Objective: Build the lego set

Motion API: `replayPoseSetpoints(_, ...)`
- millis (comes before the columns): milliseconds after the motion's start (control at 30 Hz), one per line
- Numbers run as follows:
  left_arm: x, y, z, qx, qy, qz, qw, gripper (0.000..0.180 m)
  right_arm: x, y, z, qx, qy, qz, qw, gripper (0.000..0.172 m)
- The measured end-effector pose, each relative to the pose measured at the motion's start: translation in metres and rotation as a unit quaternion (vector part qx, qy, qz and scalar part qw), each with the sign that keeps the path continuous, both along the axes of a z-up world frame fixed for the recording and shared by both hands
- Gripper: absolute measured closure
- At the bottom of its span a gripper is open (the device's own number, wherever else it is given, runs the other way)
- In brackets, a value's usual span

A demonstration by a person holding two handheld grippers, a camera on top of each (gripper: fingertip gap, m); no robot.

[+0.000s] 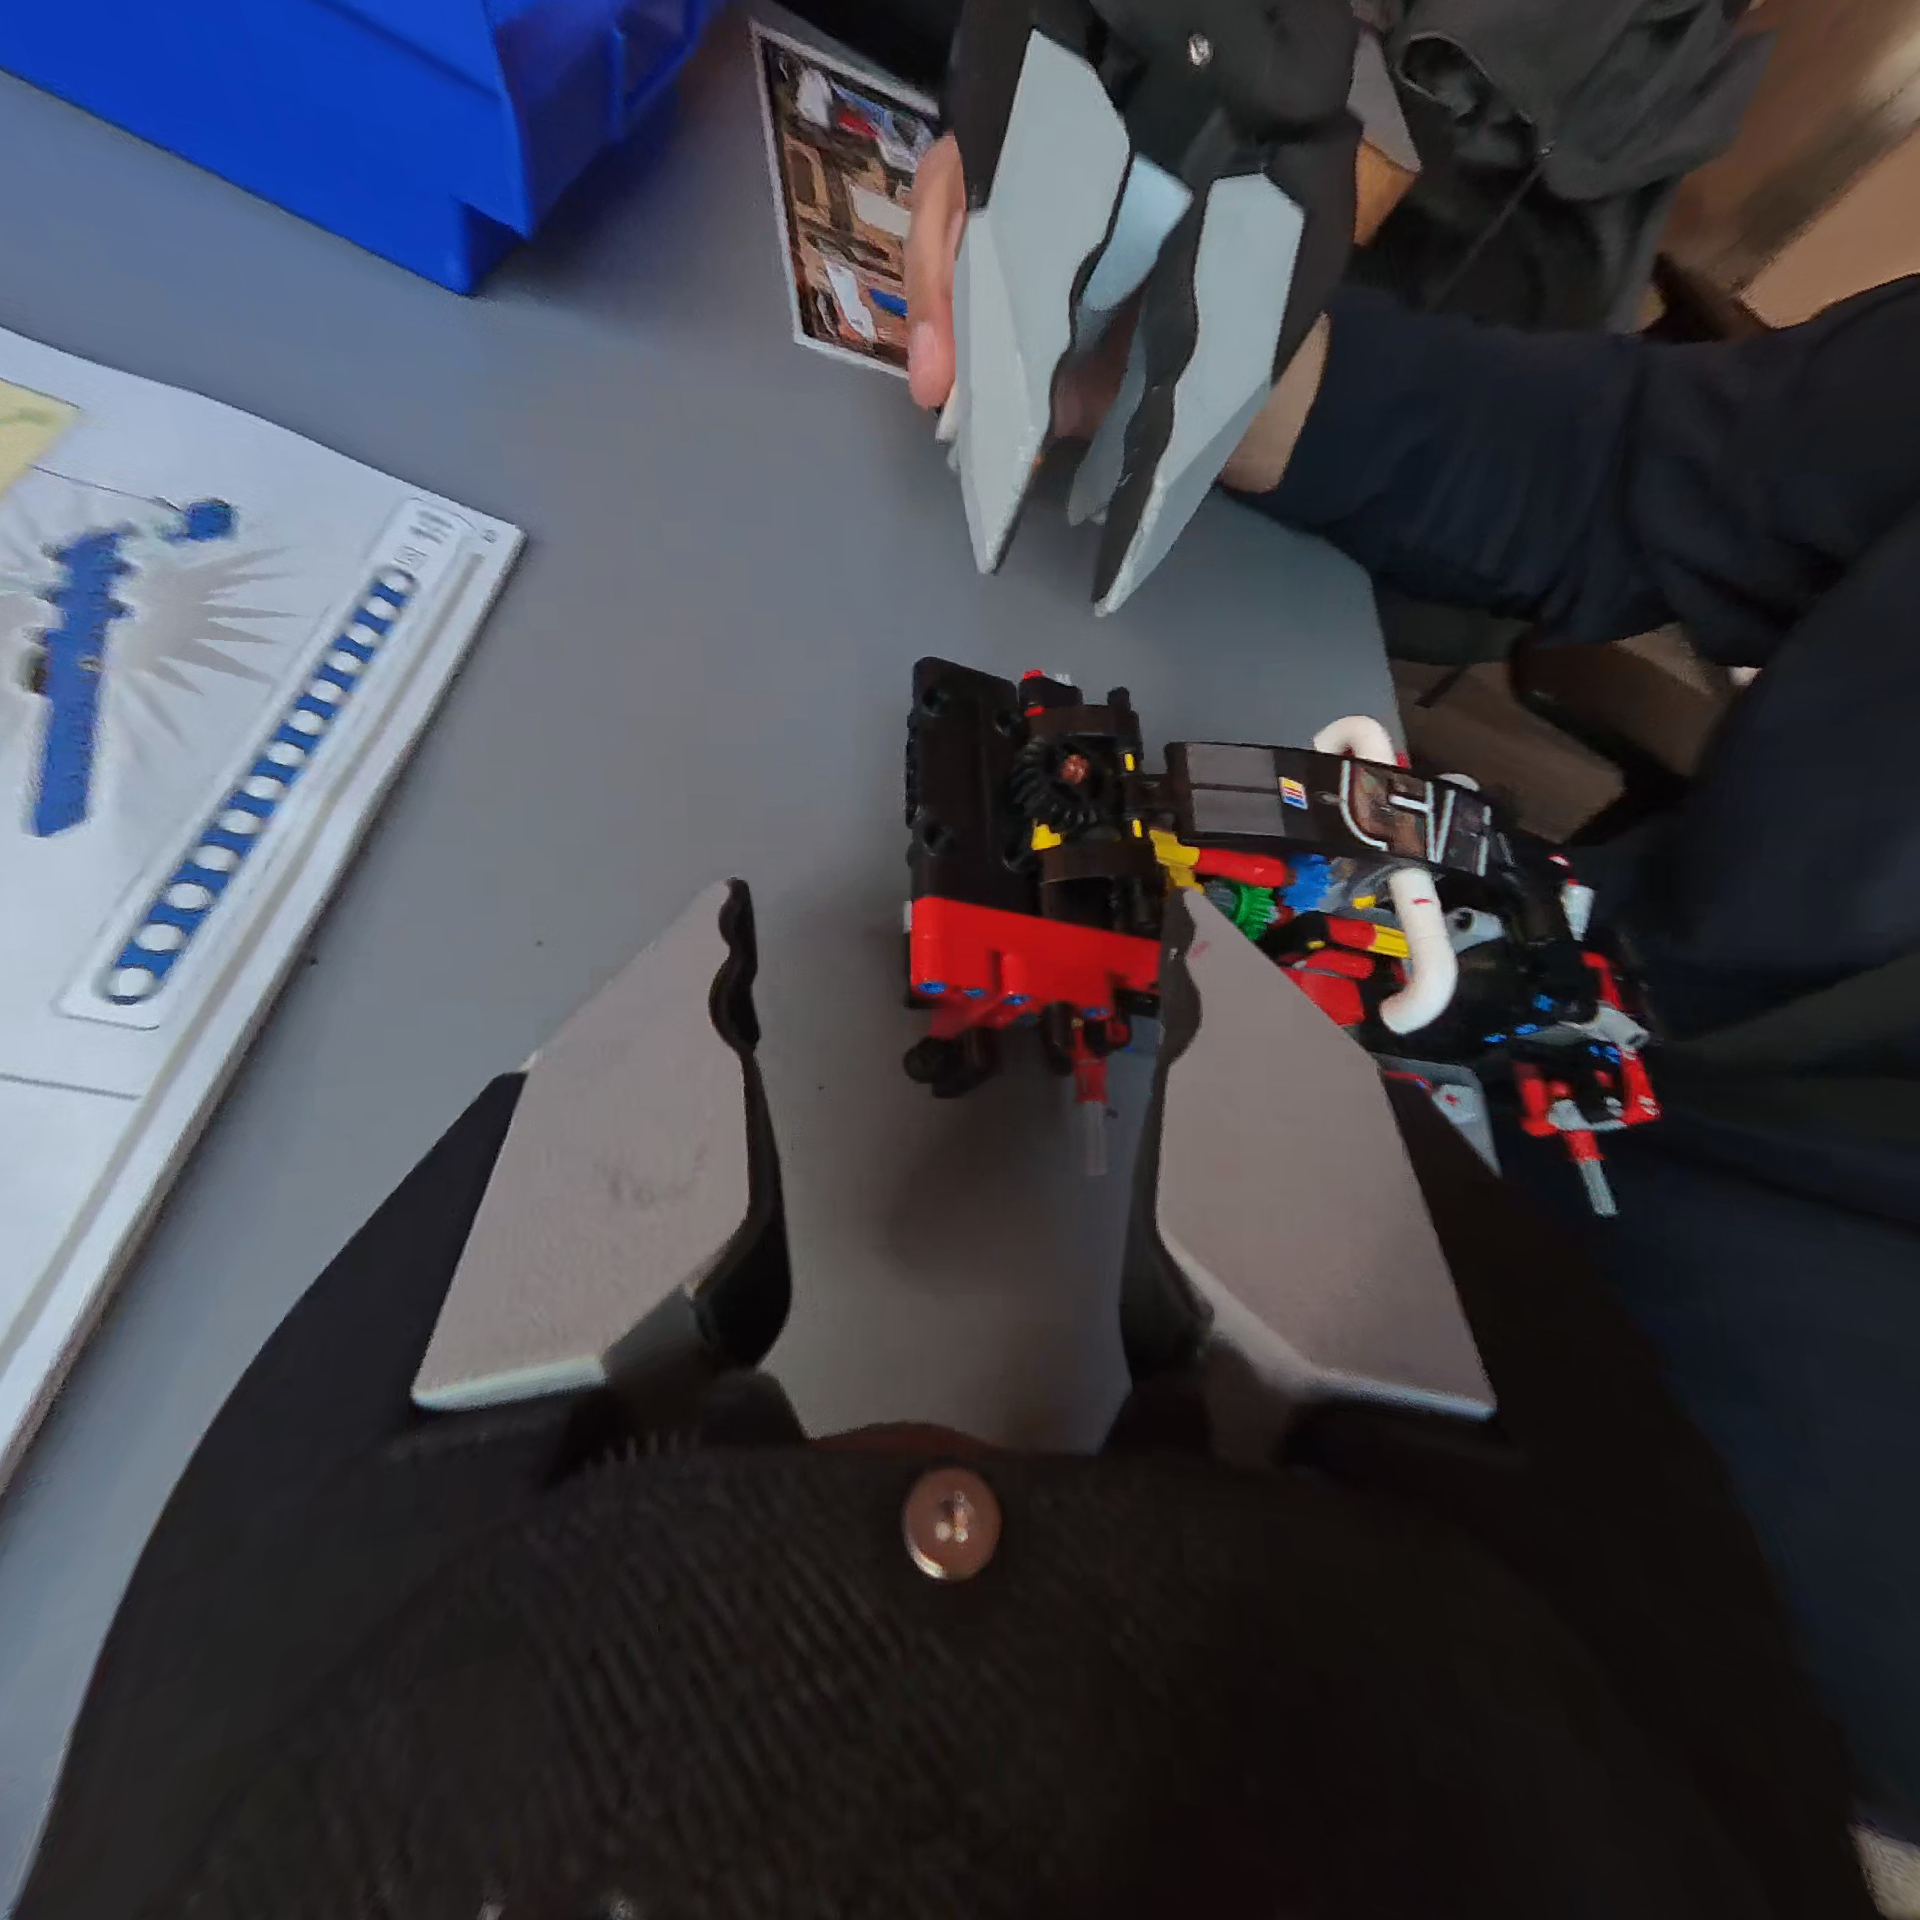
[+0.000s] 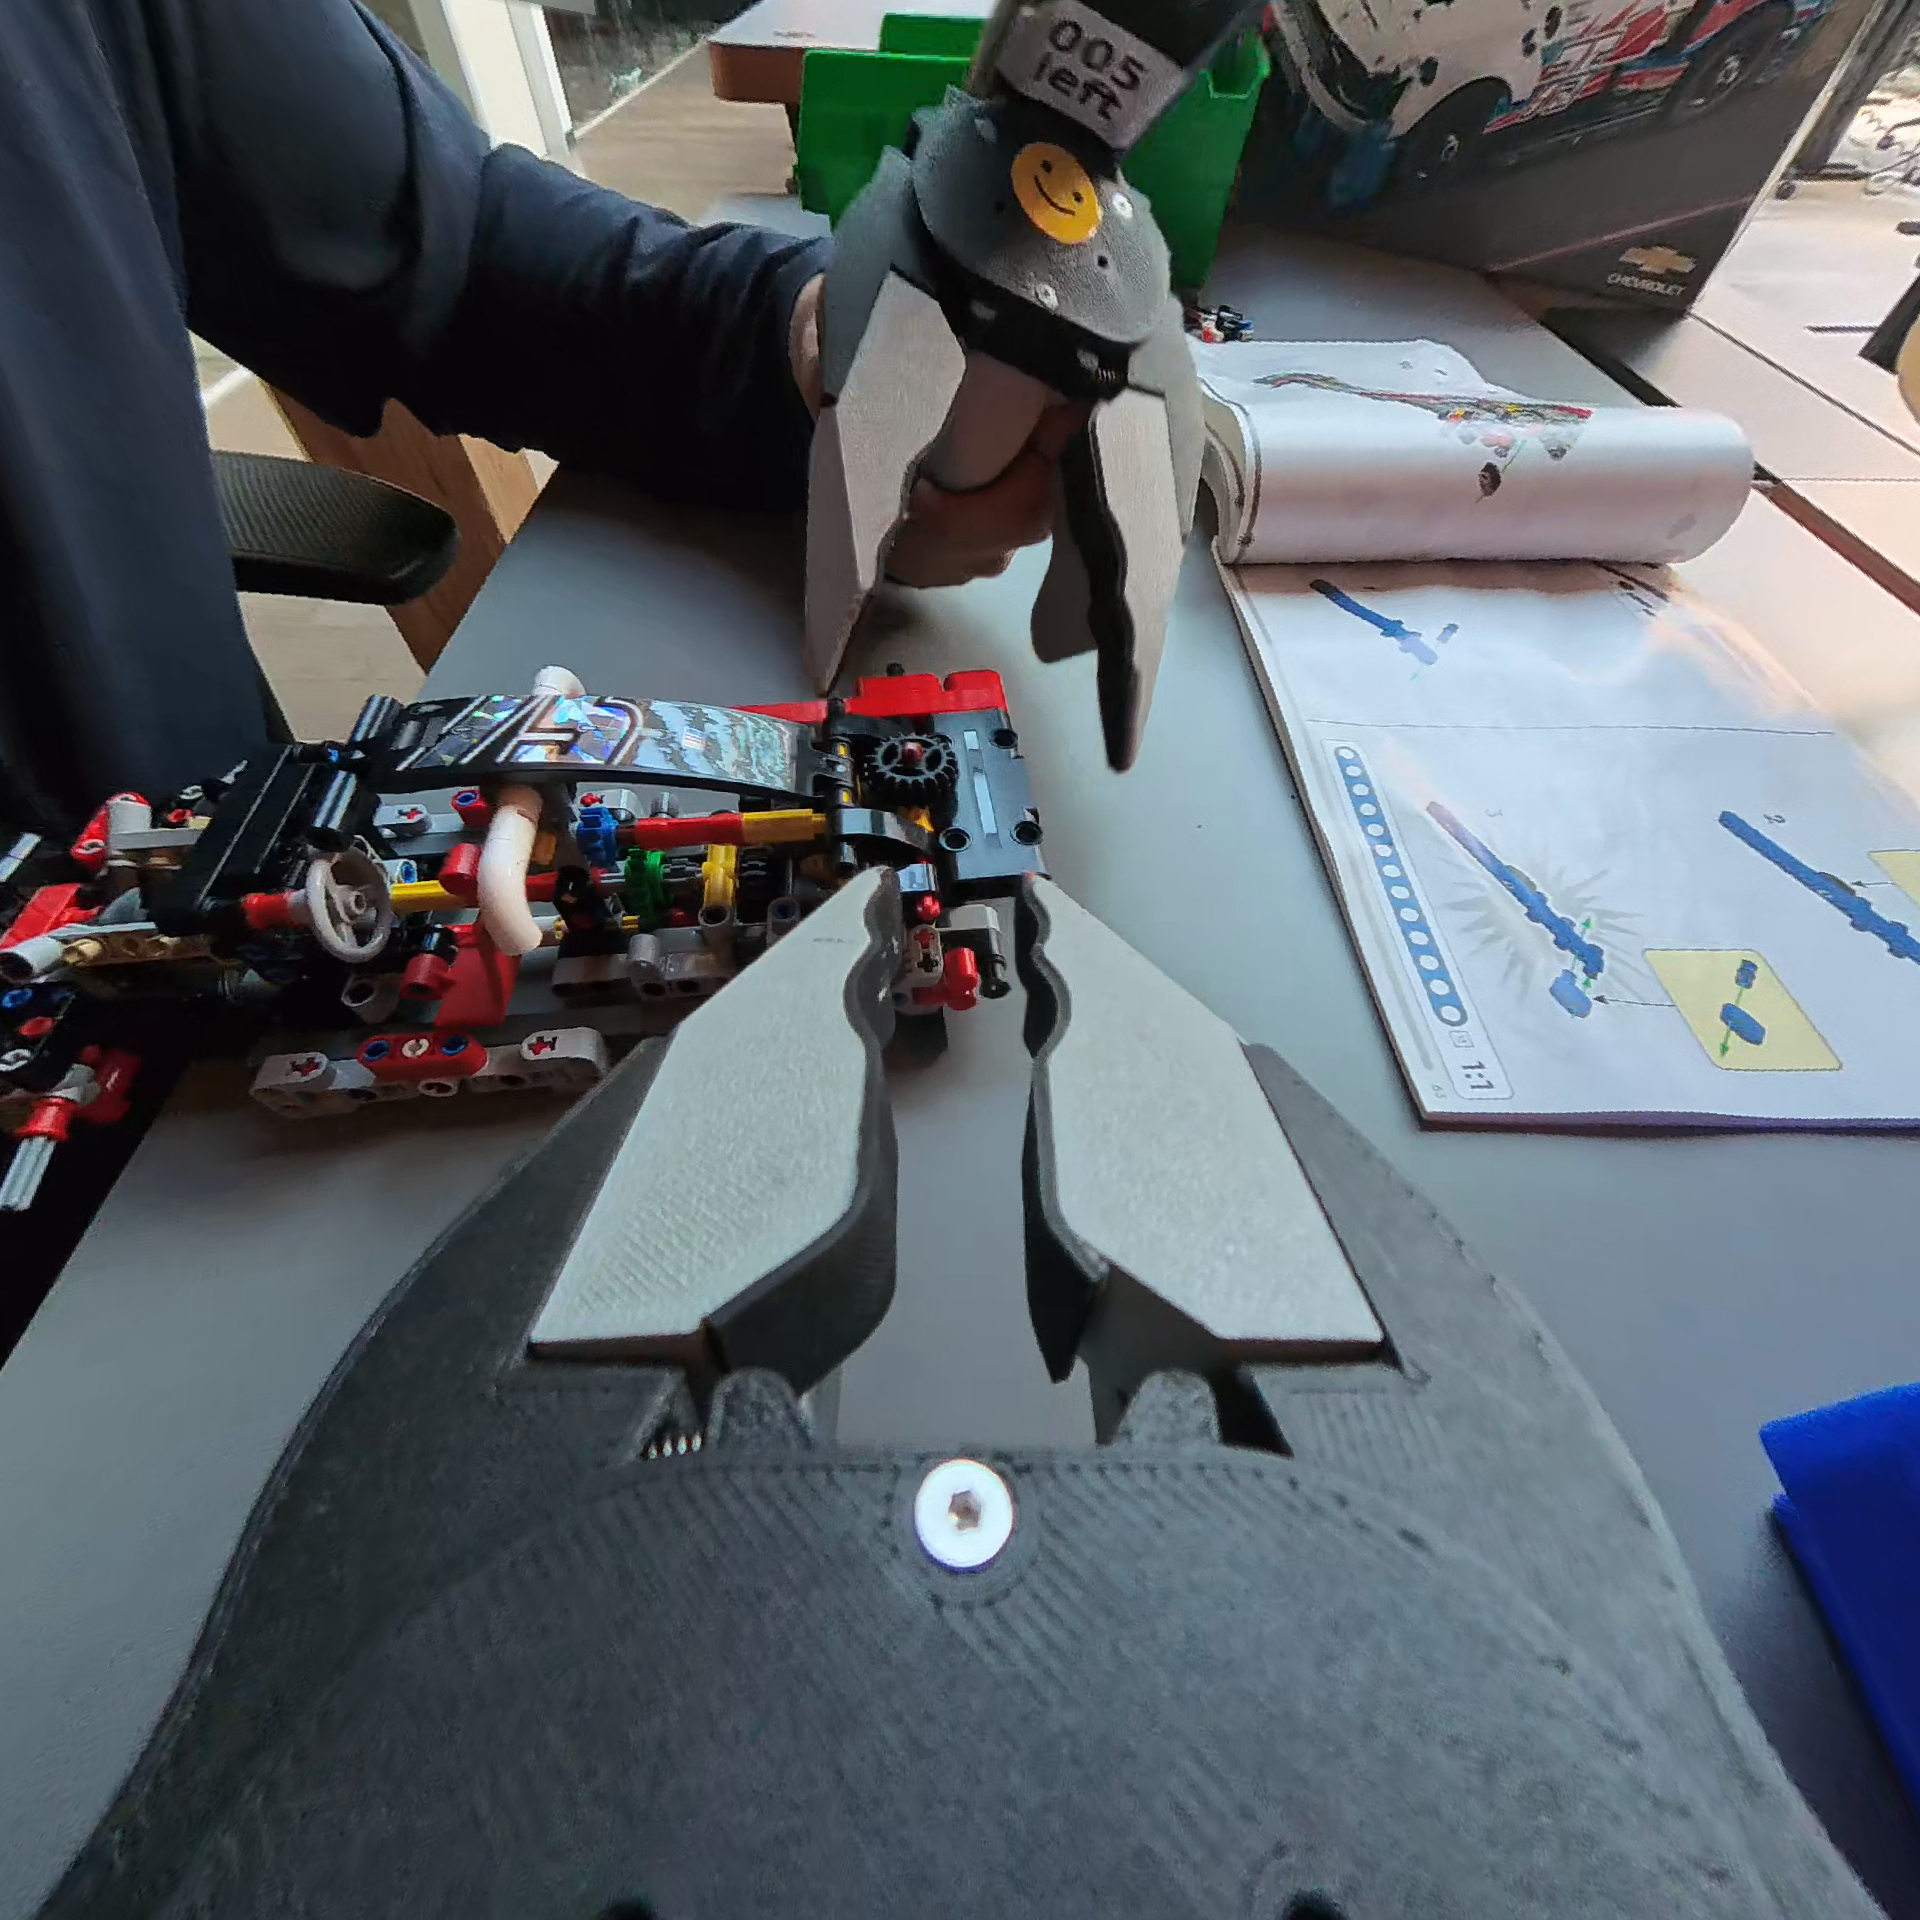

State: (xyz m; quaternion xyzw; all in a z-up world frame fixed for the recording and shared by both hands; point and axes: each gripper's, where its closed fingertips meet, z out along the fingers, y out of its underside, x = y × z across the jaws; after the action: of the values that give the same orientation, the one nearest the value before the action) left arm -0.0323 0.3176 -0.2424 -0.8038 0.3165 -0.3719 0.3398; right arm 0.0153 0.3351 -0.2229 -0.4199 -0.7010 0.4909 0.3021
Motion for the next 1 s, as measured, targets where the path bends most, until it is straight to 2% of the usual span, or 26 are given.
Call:
replayPoseSetpoints(67, -0.005, 0.004, 0.008, 0.033, 0.007, 0.019, 0.999, 0.105, 0.000, 0.001, 0.000, 0.005, 0.003, -0.005, 1.000, 0.151)
replayPoseSetpoints(233, -0.012, 0.002, 0.015, 0.038, 0.003, 0.028, 0.999, 0.105, 0.000, 0.006, 0.004, -0.010, 0.011, -0.018, 1.000, 0.146)
replayPoseSetpoints(367, -0.026, 0.008, 0.022, 0.081, 0.043, 0.054, 0.994, 0.105, 0.000, 0.010, 0.007, -0.020, 0.015, -0.026, 0.999, 0.142)
replayPoseSetpoints(567, -0.060, 0.030, 0.045, 0.155, 0.082, 0.154, 0.972, 0.106, -0.001, 0.014, 0.009, -0.012, 0.026, -0.043, 0.999, 0.138)
replayPoseSetpoints(667, -0.055, 0.018, 0.064, 0.150, 0.031, 0.190, 0.970, 0.108, 0.000, 0.020, 0.015, -0.010, 0.049, -0.063, 0.997, 0.135)
replayPoseSetpoints(733, -0.053, 0.003, 0.065, 0.141, 0.040, 0.205, 0.968, 0.108, 0.000, 0.023, 0.018, -0.006, 0.061, -0.077, 0.995, 0.135)
replayPoseSetpoints(900, -0.071, -0.033, 0.057, 0.138, 0.079, 0.306, 0.939, 0.109, 0.000, 0.037, 0.019, 0.016, 0.071, -0.136, 0.988, 0.134)
replayPoseSetpoints(1000, -0.101, -0.047, 0.040, 0.141, 0.148, 0.414, 0.887, 0.119, -0.001, 0.050, 0.014, 0.064, 0.063, -0.193, 0.977, 0.134)
